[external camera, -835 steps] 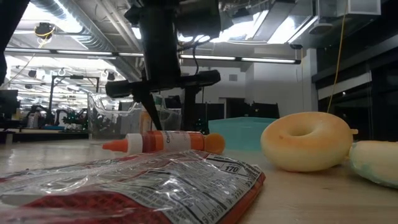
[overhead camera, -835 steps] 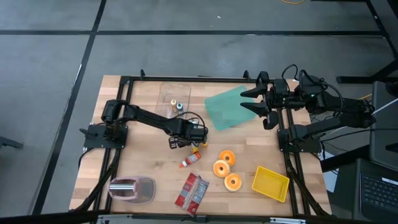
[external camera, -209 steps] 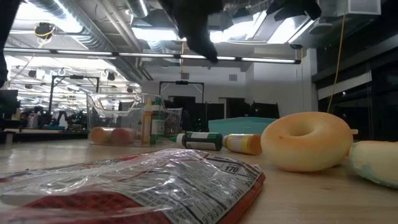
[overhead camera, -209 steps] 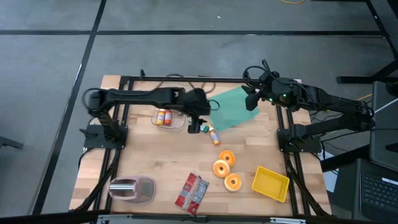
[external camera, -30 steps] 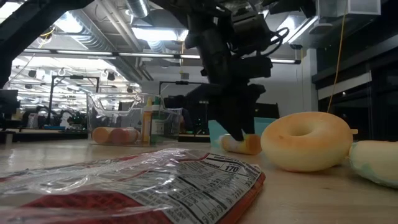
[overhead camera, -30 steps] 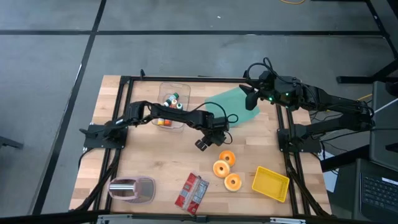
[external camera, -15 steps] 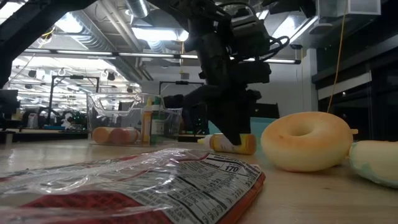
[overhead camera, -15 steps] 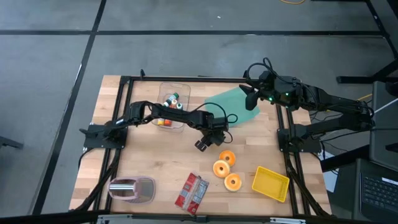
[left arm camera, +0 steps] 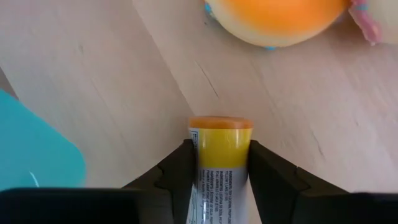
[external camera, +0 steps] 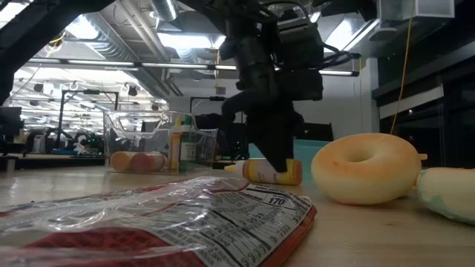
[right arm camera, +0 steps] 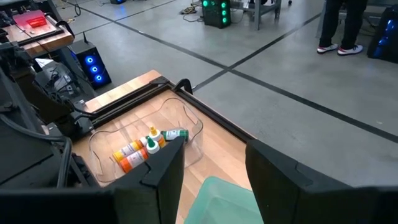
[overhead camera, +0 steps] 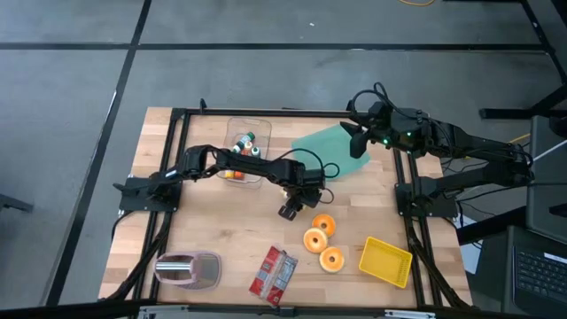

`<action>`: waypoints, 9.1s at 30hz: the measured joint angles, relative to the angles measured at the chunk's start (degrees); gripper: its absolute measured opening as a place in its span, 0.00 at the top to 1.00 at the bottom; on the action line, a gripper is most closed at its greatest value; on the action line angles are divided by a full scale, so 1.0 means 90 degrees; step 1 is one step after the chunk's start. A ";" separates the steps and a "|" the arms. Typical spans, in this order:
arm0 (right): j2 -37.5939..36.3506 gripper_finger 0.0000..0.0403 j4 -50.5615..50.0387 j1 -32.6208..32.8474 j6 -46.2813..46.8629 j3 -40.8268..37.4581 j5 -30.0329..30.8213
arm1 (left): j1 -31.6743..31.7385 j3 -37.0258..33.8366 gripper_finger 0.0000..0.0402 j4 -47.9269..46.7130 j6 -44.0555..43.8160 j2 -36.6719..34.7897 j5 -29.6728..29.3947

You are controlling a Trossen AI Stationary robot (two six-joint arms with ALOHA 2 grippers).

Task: Pick & Place Food Item
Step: Put the yellow food coloring bottle into the transparent bin, then put the pink donut into the yellow bin

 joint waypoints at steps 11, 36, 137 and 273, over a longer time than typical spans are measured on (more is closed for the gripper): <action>0.0000 0.58 0.0002 -0.0001 -0.0141 0.0000 -0.0019 | 0.0177 0.1089 0.74 -0.0682 -0.0772 0.0057 0.0026; -0.0007 0.58 0.0742 -0.0001 -0.0614 0.0012 0.0000 | 0.1316 0.2152 0.74 -0.0994 -0.2155 -0.1258 0.0366; 0.2314 0.58 -0.2176 0.3713 0.6341 0.0000 -0.1768 | 0.0281 -0.8232 0.59 0.9322 -0.6680 -0.8818 -0.2042; 0.4200 1.00 -0.6485 0.4799 0.8274 0.3058 -0.3838 | 0.0587 -0.8229 0.61 0.7937 -0.6652 -0.8816 0.0062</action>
